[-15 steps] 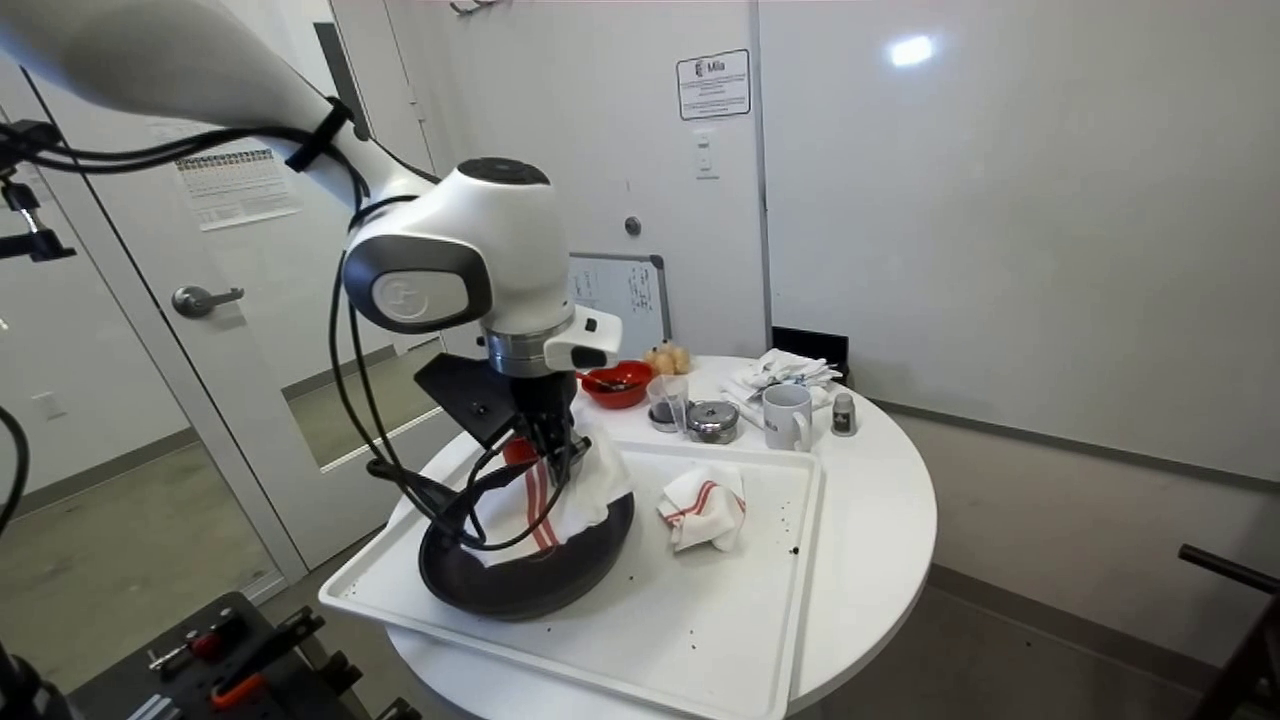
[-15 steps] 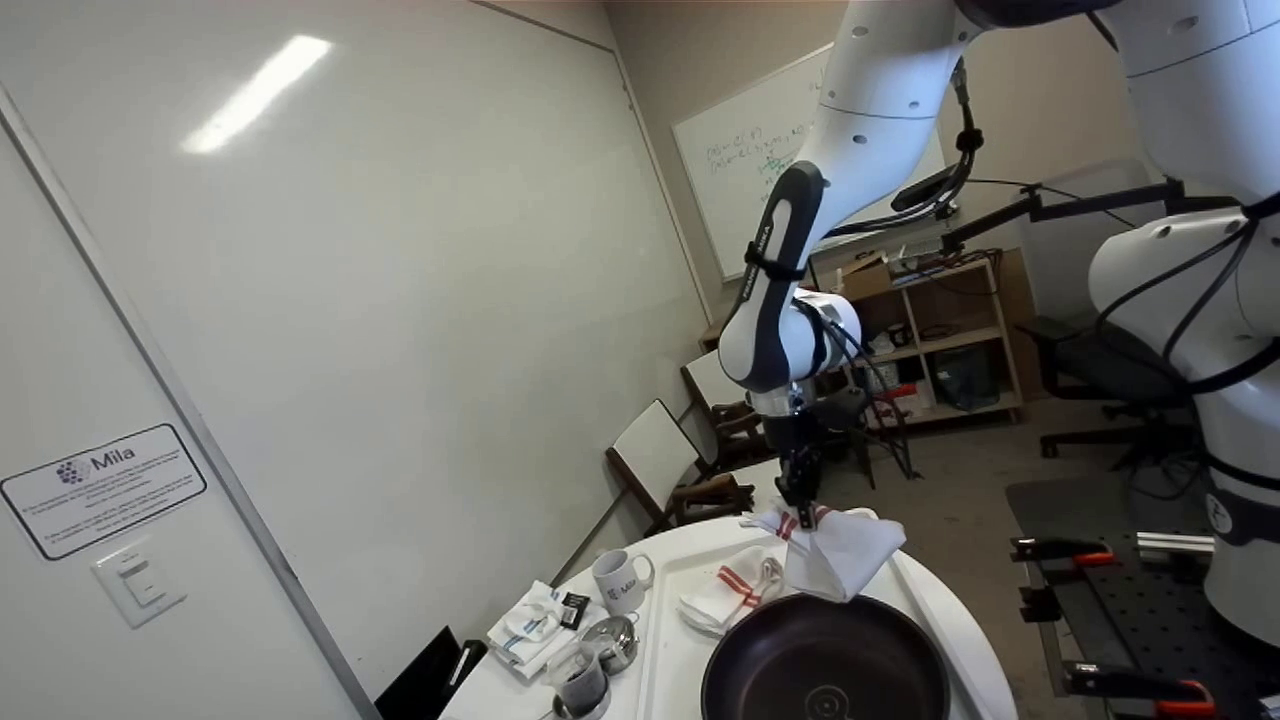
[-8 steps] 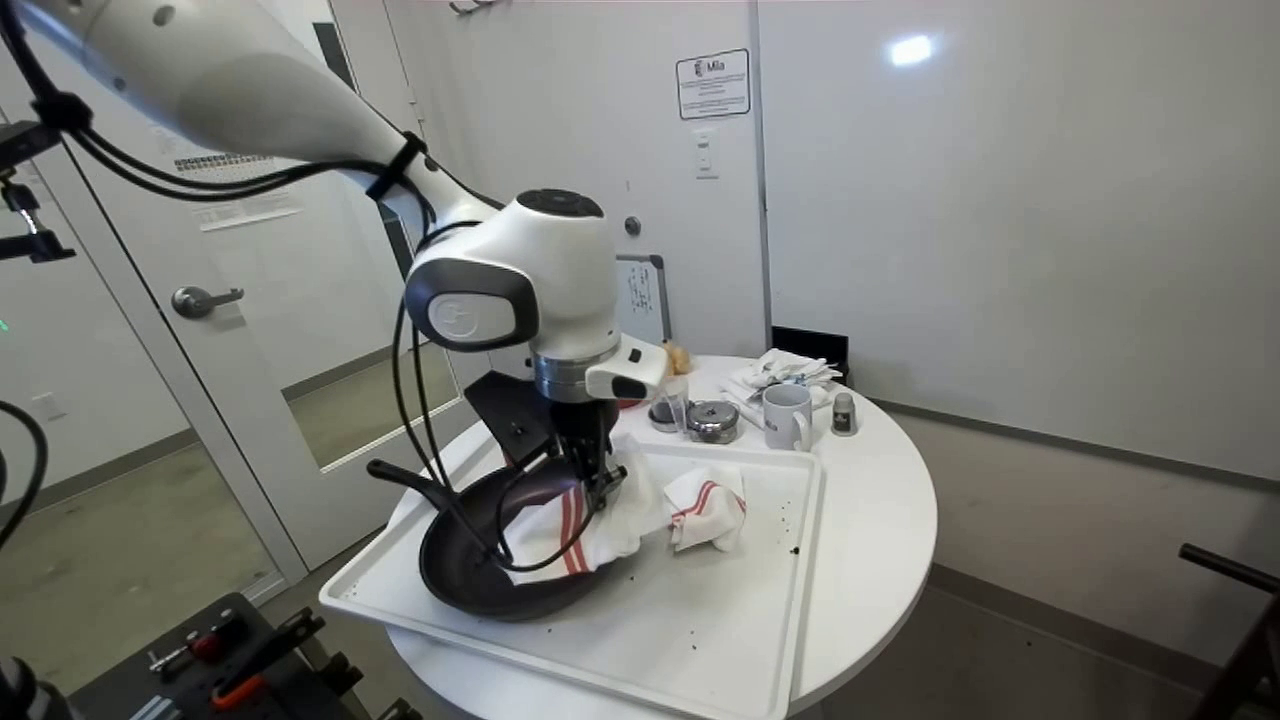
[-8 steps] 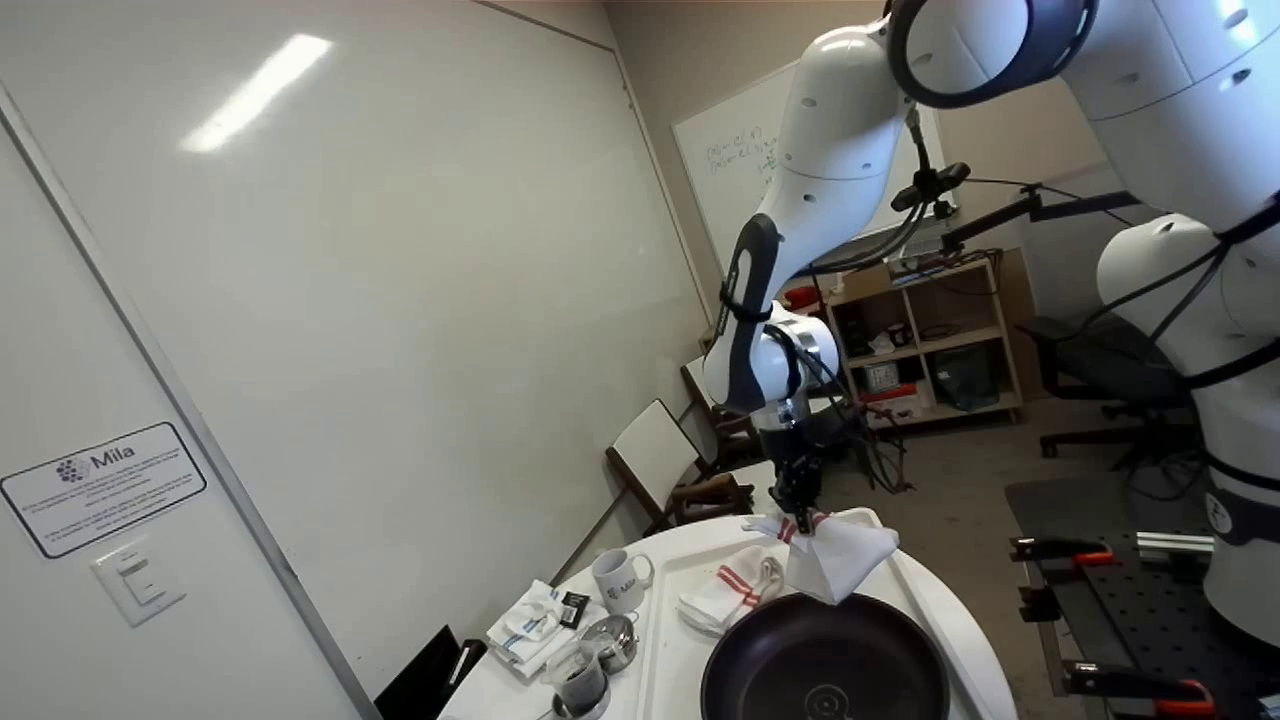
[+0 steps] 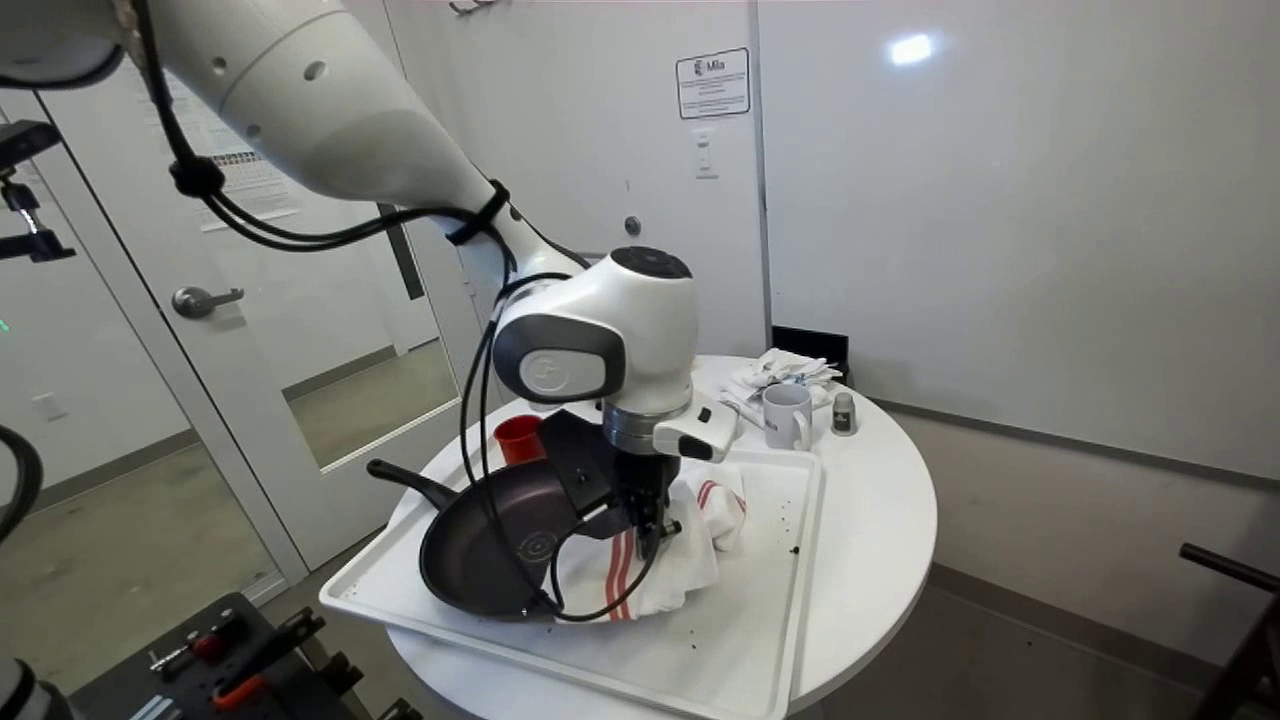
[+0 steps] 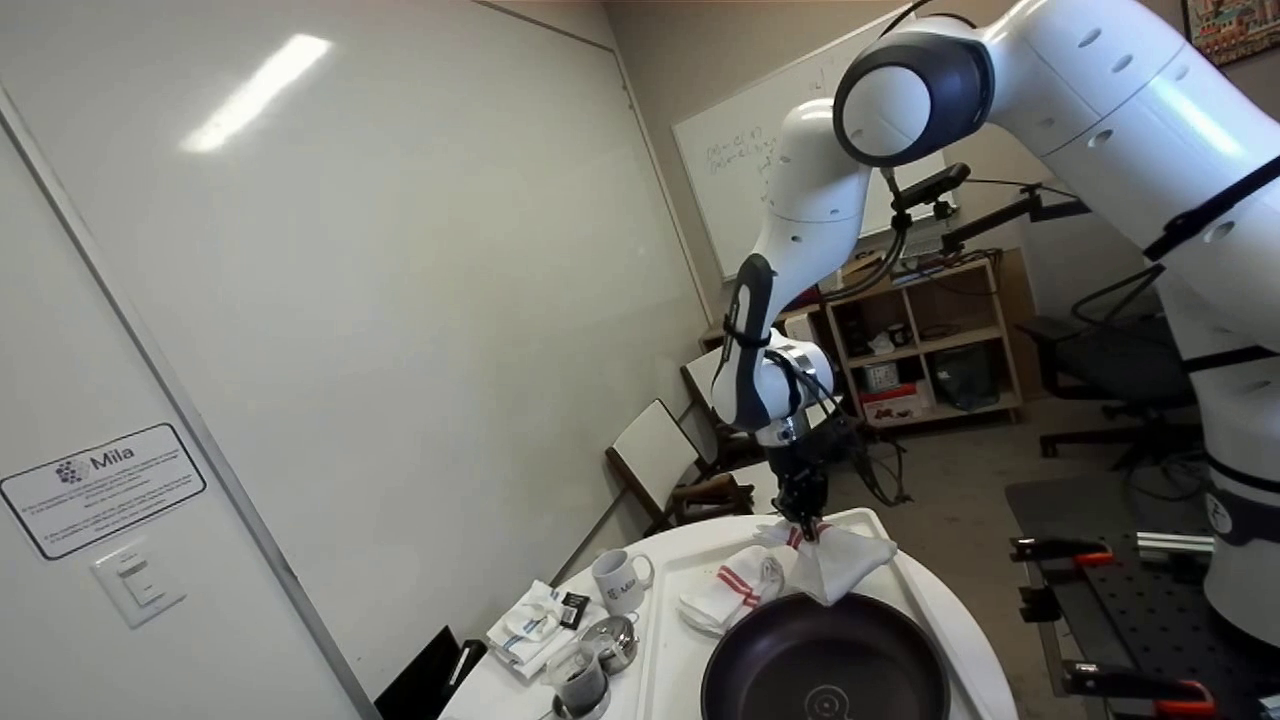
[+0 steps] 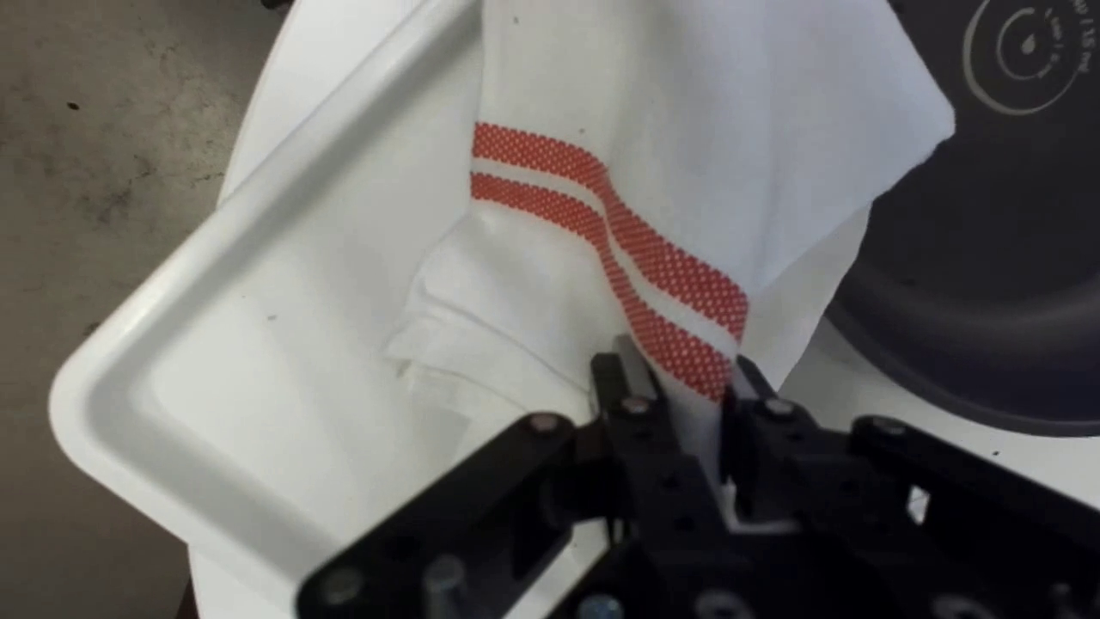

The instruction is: Pick the cloth on the tray and wipe the pan

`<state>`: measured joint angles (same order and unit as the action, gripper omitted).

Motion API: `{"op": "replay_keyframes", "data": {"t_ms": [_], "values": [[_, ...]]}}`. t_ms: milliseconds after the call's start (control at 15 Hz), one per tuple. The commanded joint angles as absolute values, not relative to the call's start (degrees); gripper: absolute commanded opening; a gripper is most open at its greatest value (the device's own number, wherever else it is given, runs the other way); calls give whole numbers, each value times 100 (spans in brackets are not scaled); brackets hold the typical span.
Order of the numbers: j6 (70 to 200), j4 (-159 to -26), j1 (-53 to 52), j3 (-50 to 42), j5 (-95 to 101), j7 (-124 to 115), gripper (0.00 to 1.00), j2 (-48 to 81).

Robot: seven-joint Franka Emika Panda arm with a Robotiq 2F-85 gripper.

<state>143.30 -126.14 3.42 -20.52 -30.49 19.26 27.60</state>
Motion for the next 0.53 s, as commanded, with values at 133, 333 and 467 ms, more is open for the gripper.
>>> {"op": "replay_keyframes", "data": {"t_ms": [133, 333, 467], "values": [[14620, -12128, 1285, -1290, -2257, 964, 10, 3221], [14788, -12041, 1348, -1199, -1921, 554, 10, 3406], [14827, -11956, 1351, -1180, -1739, 307, 10, 3554]]}}
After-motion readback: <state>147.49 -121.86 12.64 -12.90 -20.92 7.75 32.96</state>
